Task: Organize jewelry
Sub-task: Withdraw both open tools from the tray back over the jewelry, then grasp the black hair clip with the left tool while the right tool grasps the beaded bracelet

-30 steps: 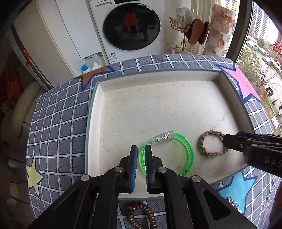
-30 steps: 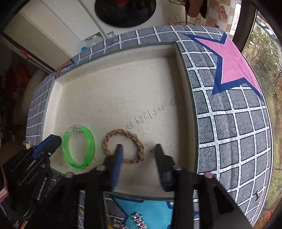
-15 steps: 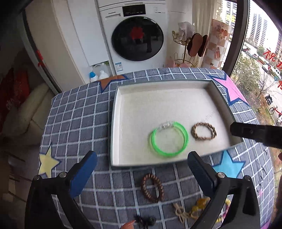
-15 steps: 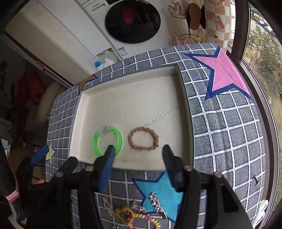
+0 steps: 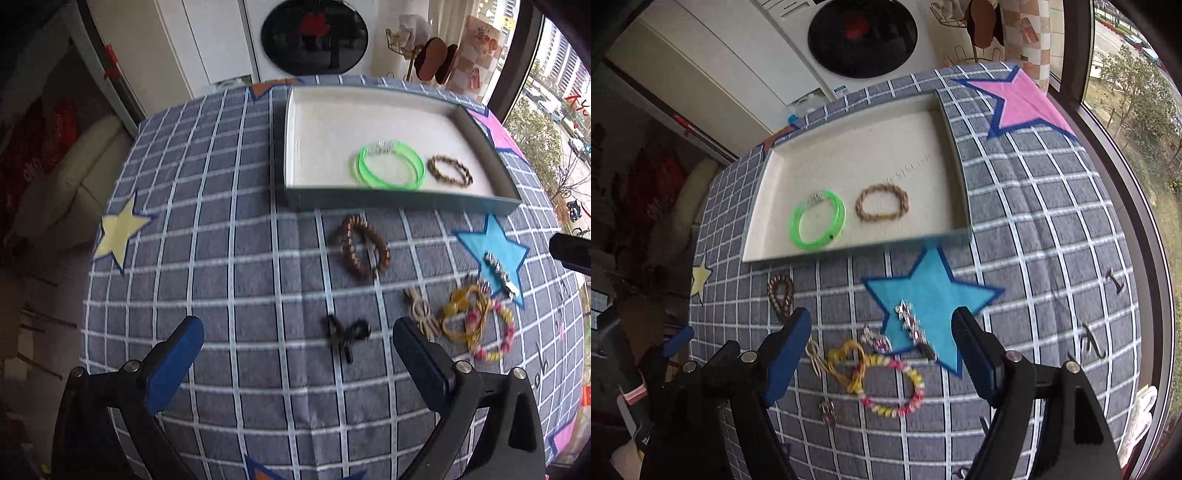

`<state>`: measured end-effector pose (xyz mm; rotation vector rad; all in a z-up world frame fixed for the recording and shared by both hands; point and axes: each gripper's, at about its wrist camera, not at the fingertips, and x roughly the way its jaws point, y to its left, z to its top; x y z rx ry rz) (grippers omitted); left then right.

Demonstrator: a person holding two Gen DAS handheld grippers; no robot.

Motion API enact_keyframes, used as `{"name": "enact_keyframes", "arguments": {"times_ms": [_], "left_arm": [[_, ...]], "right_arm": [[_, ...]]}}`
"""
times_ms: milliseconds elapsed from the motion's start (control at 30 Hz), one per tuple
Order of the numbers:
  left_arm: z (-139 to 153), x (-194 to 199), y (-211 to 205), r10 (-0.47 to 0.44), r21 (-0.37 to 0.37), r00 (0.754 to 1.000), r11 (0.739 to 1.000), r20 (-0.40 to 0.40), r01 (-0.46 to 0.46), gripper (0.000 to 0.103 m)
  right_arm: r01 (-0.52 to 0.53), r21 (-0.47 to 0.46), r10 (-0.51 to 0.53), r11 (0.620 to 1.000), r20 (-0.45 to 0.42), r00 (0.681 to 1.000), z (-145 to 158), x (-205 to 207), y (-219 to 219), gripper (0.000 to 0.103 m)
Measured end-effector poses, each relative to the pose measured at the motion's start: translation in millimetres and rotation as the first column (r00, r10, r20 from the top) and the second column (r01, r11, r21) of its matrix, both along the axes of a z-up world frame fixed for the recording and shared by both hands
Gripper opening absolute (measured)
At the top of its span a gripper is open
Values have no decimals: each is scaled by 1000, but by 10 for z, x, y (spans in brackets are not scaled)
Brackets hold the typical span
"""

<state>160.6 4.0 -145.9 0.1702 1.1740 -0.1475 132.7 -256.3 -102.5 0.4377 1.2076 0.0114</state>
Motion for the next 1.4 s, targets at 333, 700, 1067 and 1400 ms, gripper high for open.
{"name": "enact_keyframes", "arguments": {"times_ms": [333,700,1067,1400], "left_arm": [[-225,-119,-40,11,4,998,1000,-56,-11,103],[-377,-34,-29,11,-1,997,1000,-76,-11,103],[-517,104,-67,0,-12,996,1000,-88,-1,93],[-632,163,-213,-24,-12,995,1000,-95,23,72]], "right_arm": [[18,-9,-19,1000,-114,993,-320,-442,140,81],[-48,-7,47,999,-103,994,-403,-269,430,77],[-142,-57,135,988,-117,984,-537,-58,613,51],[-220,-130,202,967,-138,970,-637,63,815,25]]}}
